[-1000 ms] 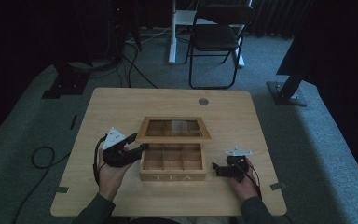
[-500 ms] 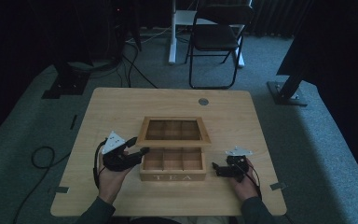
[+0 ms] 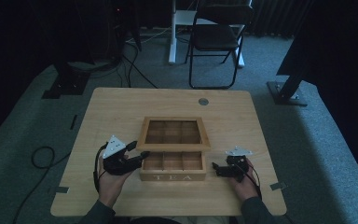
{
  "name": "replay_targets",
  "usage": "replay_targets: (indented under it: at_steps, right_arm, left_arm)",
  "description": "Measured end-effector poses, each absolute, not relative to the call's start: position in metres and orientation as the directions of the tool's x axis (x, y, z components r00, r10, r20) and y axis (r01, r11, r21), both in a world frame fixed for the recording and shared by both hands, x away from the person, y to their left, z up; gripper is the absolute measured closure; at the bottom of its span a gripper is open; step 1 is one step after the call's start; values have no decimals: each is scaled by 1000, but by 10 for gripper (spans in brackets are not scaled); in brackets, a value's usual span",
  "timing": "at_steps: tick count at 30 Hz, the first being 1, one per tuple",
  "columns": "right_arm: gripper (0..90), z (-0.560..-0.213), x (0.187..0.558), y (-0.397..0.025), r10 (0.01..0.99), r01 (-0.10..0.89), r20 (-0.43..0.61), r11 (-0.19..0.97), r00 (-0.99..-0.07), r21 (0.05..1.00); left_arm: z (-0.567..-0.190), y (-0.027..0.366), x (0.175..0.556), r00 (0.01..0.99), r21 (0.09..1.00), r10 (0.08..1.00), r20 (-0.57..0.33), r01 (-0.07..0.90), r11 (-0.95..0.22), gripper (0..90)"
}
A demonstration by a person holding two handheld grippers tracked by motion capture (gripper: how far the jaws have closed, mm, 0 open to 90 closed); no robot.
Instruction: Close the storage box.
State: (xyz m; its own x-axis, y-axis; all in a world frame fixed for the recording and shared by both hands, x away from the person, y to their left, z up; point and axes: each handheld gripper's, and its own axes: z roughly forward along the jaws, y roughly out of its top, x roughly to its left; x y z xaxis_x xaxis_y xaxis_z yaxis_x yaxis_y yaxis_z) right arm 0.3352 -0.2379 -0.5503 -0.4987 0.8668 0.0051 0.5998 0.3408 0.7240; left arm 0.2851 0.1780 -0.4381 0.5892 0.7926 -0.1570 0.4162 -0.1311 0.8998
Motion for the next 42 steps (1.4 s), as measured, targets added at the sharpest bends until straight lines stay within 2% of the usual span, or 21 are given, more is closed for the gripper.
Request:
replay_targets:
  at_steps: [42]
  right_arm:
    - [124,-550,335,-238,866,600,4,343,-500,723]
  left_arm:
    - [-475,174,264,562,878,815,-141,451,-159,385]
